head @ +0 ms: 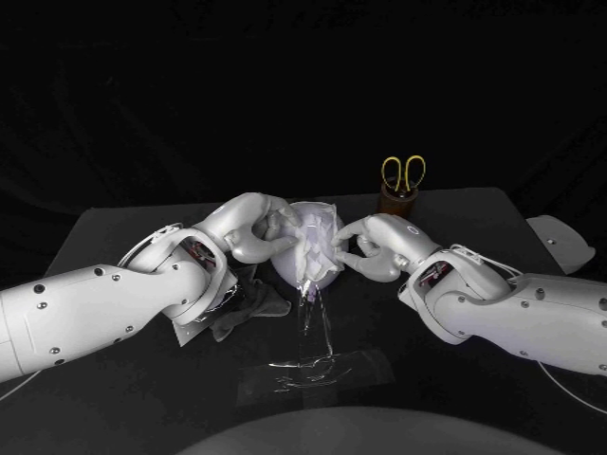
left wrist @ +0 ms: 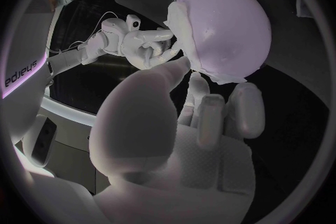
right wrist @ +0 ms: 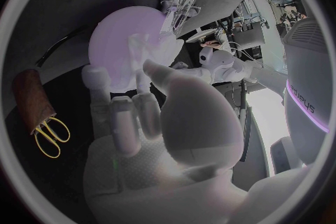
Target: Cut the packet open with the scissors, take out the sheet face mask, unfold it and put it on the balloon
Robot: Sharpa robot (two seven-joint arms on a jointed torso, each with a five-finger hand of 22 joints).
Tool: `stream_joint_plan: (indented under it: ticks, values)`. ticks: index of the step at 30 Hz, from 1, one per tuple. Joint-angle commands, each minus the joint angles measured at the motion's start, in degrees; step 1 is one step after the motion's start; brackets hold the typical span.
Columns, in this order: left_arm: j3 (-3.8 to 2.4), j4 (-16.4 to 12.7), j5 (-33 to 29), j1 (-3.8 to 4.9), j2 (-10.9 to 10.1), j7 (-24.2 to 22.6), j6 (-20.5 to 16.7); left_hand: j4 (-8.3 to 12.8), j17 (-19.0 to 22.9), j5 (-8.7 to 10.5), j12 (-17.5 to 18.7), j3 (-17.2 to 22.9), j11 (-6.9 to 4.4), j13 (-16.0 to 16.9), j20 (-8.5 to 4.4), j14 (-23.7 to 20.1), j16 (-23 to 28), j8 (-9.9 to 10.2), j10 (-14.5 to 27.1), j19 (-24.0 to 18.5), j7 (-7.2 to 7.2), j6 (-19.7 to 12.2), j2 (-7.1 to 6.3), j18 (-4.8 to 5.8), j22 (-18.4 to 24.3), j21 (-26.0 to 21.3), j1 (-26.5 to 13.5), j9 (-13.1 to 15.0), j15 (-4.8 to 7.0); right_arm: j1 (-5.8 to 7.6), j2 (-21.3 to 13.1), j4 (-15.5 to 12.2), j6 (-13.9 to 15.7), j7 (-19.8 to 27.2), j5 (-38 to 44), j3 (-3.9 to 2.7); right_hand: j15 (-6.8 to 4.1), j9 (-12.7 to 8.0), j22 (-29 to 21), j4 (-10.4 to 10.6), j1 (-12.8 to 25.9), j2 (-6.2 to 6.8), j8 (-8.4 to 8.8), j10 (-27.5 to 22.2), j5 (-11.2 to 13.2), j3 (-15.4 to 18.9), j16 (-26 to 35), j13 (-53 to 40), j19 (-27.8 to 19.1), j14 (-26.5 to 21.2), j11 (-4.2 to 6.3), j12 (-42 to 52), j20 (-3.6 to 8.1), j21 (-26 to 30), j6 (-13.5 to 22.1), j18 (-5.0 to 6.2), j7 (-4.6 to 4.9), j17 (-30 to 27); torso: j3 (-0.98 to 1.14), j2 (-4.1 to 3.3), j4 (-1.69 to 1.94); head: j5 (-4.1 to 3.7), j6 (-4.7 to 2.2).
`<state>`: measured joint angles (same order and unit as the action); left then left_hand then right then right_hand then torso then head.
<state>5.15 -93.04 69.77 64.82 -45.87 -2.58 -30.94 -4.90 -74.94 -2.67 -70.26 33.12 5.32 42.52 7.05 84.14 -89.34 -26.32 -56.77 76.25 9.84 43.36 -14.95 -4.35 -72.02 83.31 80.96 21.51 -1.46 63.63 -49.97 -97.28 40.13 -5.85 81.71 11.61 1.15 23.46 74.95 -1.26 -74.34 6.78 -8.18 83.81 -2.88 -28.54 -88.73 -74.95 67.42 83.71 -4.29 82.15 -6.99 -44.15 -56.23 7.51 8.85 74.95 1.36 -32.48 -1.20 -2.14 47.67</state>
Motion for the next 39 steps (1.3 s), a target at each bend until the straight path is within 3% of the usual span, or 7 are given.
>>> stream_joint_plan:
  ticks: [1,3,12,18,28,39]
  values:
    - [-0.04,-0.05,0.81,-0.05,0.31,-1.28,0.56,0.05,-12.57,-0.11,-0.41,-0.43,-0.1,0.45,0.35,4.82,-0.23,-0.44,-0.78,0.15,-0.17,0.95,0.32,0.35,-0.17,-0.12,0.64,-0.09,-0.27,-0.05,0.09,0.03,-0.93,-0.16,0.74,0.01,-0.16,-0.07,3.94,0.22,-0.1,0.33,0.14,1.2,0.13,0.24,-0.22,-8.1,0.03,3.82,-0.13,0.23,-0.04,0.19,-0.16,0.74,0.25,9.5,0.03,0.01,0.0,-0.03,0.02]
    - [-0.04,-0.06,0.93,-0.06,0.4,-1.53,0.44,0.26,-13.0,-0.11,-0.99,-0.36,-0.72,1.68,0.14,5.0,-0.3,-1.32,-1.77,0.43,-0.93,3.3,1.02,0.4,-0.5,0.01,1.39,0.01,0.18,-0.05,0.11,0.05,-0.97,-0.19,0.74,0.01,-0.16,-0.07,3.94,0.22,-0.1,0.33,0.14,1.2,0.13,0.24,-0.22,-8.1,0.03,3.82,-0.13,0.23,-0.04,0.19,-0.16,0.74,0.25,9.5,0.02,0.0,0.01,-0.05,0.06]
    - [-0.04,0.06,1.51,-0.1,0.54,-1.89,0.4,0.77,-13.43,-0.11,-1.38,-0.11,-1.46,2.75,-0.49,5.18,-0.37,-1.58,-2.7,0.83,-1.71,5.05,1.78,0.5,-0.99,0.21,2.55,-0.32,0.89,-0.06,0.12,0.05,-1.07,-0.27,0.74,0.01,-0.17,-0.09,3.94,0.29,-0.04,0.38,0.17,1.18,0.13,0.3,-0.22,-8.08,0.03,3.81,-0.13,0.2,-0.04,0.2,-0.16,0.74,0.25,9.49,0.04,0.01,0.01,-0.2,0.15]
    - [-0.03,0.31,2.02,-0.11,0.68,-1.09,1.45,0.8,-13.37,-0.1,-1.32,-0.14,-1.49,2.64,-0.53,5.16,-0.36,-1.54,-2.62,0.82,-1.73,5.08,1.74,0.5,-0.97,0.2,2.57,-0.36,0.93,-0.06,0.14,0.05,-1.11,-0.3,0.74,0.01,-0.17,-0.09,3.94,0.29,-0.04,0.38,0.17,1.18,0.13,0.3,-0.22,-8.08,0.03,3.81,-0.13,0.2,-0.04,0.2,-0.16,0.74,0.25,9.49,-0.01,0.0,0.01,-0.27,0.33]
    - [-0.03,0.87,3.06,-0.29,0.98,0.29,2.98,0.08,-13.08,-0.1,-0.64,-1.92,-0.71,1.61,-0.55,5.03,-0.3,1.66,-1.82,0.66,-0.7,1.8,0.37,0.51,-0.78,0.08,1.2,-2.35,0.46,-0.06,0.16,0.06,-1.11,-0.4,0.74,0.01,-0.17,-0.11,3.93,0.37,0.02,0.41,0.2,1.14,0.13,0.37,-0.22,-8.04,0.0,3.8,-0.13,0.16,-0.03,0.25,-0.18,0.75,0.25,9.48,-0.02,0.02,0.03,-0.34,0.48]
    - [-0.02,1.09,5.9,-0.32,1.12,0.7,3.63,-0.32,-13.3,-0.1,-1.21,-2.92,-0.57,2.74,-0.32,5.12,-0.33,2.15,-2.63,0.83,-0.64,2.05,0.19,0.55,-0.99,0.13,0.84,-2.92,0.26,-0.06,0.2,0.07,-1.19,-0.53,0.74,0.01,-0.17,-0.11,3.93,0.37,0.02,0.41,0.2,1.14,0.13,0.37,-0.22,-8.04,0.0,3.8,-0.13,0.16,-0.03,0.25,-0.18,0.75,0.25,9.48,0.02,0.02,0.03,-0.33,0.57]
